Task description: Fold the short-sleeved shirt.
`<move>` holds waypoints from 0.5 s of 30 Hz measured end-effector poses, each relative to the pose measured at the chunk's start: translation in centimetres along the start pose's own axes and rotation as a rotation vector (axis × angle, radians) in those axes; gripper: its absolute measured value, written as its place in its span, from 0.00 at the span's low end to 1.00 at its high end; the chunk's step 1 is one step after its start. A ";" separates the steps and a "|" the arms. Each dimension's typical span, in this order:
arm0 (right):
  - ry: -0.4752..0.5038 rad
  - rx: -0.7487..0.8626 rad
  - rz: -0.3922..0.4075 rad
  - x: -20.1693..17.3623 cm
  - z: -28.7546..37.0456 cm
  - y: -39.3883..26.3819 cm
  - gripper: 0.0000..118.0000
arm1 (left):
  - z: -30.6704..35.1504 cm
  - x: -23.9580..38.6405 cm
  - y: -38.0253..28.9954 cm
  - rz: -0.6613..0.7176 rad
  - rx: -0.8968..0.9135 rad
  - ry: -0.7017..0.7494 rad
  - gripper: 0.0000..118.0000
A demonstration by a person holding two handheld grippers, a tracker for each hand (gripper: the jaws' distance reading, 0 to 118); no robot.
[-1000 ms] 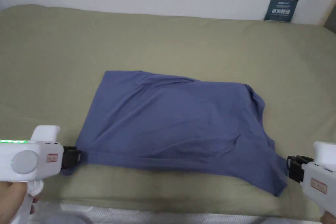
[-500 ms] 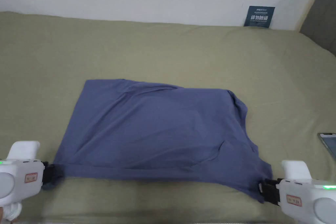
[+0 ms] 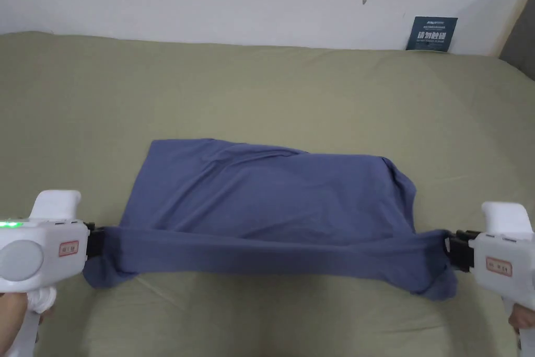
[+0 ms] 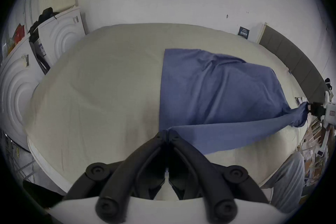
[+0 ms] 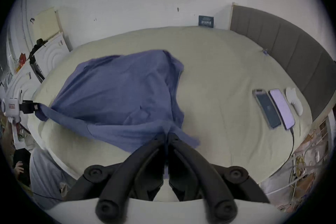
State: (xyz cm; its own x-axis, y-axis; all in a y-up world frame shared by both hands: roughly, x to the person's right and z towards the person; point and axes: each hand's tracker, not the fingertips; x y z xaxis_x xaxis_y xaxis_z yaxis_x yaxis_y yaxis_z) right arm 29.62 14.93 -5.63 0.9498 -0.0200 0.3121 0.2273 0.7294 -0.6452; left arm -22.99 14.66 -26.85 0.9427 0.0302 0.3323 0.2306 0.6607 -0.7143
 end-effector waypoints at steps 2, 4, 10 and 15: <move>-0.011 0.005 0.017 -0.1 -1.6 1.9 0.03 | -1.1 0.2 1.6 -0.007 0.012 0.006 0.01; -0.019 0.007 0.036 -0.2 -3.2 3.6 0.02 | -2.4 0.4 3.1 -0.022 0.018 0.018 0.01; -0.050 0.006 0.048 -0.2 -9.4 7.8 0.02 | -7.2 1.1 7.2 -0.015 0.018 0.037 0.01; -0.084 -0.061 0.071 -0.1 -13.6 8.5 0.02 | -11.3 1.2 9.0 -0.017 -0.008 0.041 0.01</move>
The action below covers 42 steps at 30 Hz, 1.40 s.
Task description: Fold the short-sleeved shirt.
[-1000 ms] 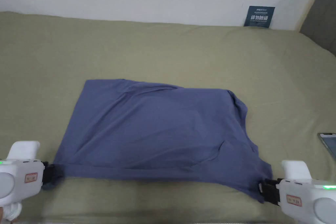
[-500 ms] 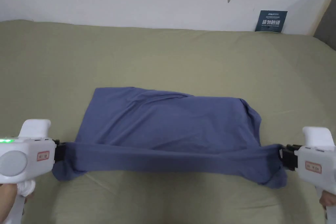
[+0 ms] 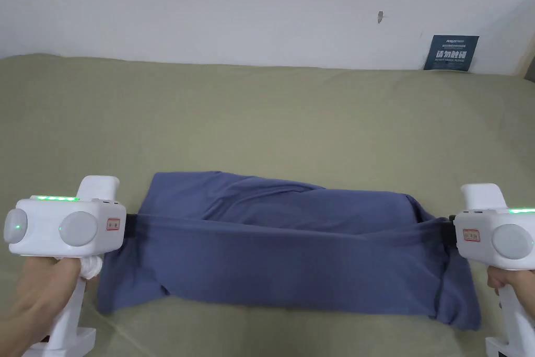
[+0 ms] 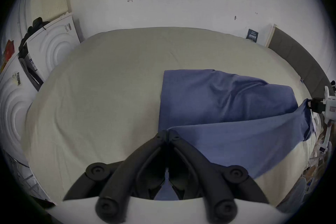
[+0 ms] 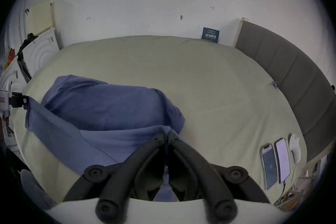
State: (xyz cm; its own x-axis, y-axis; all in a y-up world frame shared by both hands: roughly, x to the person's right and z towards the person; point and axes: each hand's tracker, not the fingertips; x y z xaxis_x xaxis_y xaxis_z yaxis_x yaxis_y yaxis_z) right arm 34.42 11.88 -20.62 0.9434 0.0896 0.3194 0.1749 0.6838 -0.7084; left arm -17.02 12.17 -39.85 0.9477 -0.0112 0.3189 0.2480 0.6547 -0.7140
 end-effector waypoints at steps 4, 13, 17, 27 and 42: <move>-0.001 -0.043 -0.020 0.5 -3.0 -0.4 0.03 | -2.7 0.8 0.2 -0.036 -0.041 0.015 0.01; -0.033 0.030 -0.069 -0.2 2.1 -2.4 0.88 | -1.0 -0.2 -1.7 0.025 0.028 0.012 0.94; 0.025 0.093 -0.143 -0.2 4.6 -3.9 0.55 | 2.3 0.0 -3.5 0.058 0.054 0.025 0.23; 0.068 0.061 -0.085 -1.6 7.6 -8.6 0.00 | 5.2 -0.2 -7.8 0.088 -0.073 -0.037 0.01; 0.069 0.011 -0.104 -0.9 6.2 -10.6 0.00 | 1.8 1.4 -7.8 0.066 -0.091 -0.009 0.04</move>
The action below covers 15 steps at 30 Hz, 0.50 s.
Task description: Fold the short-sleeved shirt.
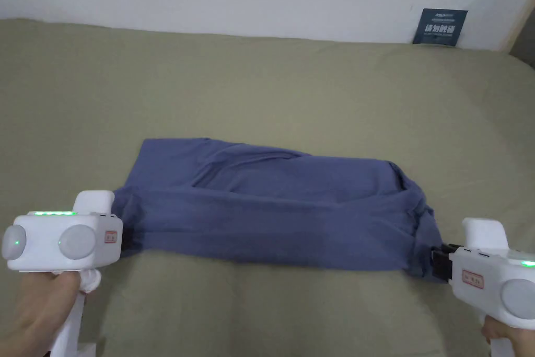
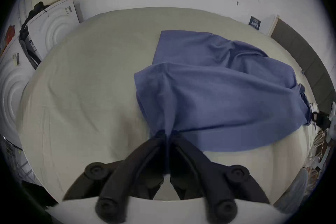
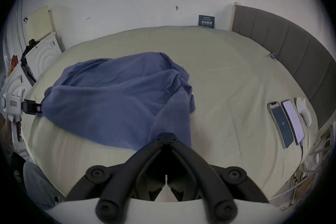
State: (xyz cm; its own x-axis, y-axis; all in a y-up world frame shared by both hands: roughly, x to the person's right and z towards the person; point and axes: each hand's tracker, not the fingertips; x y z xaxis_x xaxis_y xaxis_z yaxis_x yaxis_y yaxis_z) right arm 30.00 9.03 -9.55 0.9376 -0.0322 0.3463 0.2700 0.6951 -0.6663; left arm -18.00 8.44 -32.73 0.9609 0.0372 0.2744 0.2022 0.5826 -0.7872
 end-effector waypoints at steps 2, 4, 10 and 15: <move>0.006 0.000 0.002 0.2 -0.3 0.0 0.01 | -0.1 -0.1 0.1 -0.001 -0.011 -0.008 0.04; 0.010 -0.008 0.006 0.3 -0.8 0.1 0.39 | -0.5 -0.3 0.1 0.009 -0.016 -0.013 0.04; 0.021 -0.081 -0.025 0.5 -3.8 0.4 0.90 | -0.8 -0.3 0.1 -0.005 -0.007 -0.005 0.04; 0.036 -0.109 0.021 0.8 -4.9 0.4 0.14 | -1.7 -1.5 0.5 -0.006 -0.011 -0.019 0.04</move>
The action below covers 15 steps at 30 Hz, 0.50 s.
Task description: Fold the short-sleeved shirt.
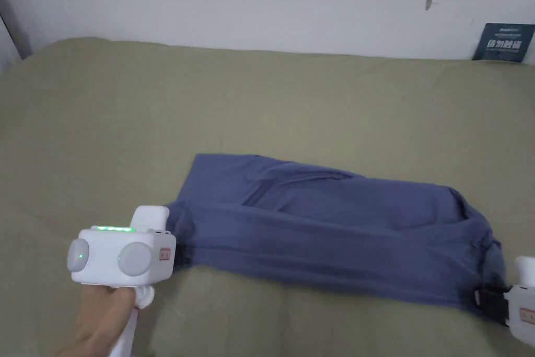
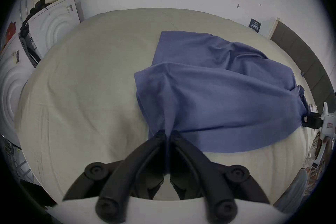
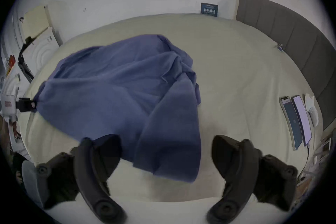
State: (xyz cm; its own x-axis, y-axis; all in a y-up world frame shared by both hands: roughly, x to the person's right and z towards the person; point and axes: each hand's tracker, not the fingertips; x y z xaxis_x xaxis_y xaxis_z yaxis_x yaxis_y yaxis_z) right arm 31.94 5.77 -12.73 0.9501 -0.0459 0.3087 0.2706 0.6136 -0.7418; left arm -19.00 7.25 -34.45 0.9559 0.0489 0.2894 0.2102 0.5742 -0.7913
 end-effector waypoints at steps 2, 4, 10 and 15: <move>0.005 0.018 -0.014 -0.6 0.6 0.2 0.08 | -0.8 -0.6 0.3 -0.006 -0.005 -0.003 0.04; -0.021 0.045 0.026 -1.1 1.0 0.5 0.07 | -0.9 -1.1 0.8 -0.018 -0.004 0.000 0.04; -0.017 0.060 0.003 -0.5 2.5 0.1 0.07 | 1.7 0.9 -0.5 -0.036 0.031 0.032 0.03; -0.017 0.072 0.005 -0.7 4.0 -0.7 0.07 | 3.4 1.3 -1.7 -0.038 0.038 0.041 0.04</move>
State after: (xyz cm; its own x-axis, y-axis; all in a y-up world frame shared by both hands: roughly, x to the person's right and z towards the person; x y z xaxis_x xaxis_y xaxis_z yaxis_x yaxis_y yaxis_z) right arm 30.49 8.49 -10.02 0.9485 -0.0301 0.3155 0.2537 0.6688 -0.6989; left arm -18.76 9.08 -30.90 0.9550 -0.0064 0.2964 0.2395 0.6057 -0.7588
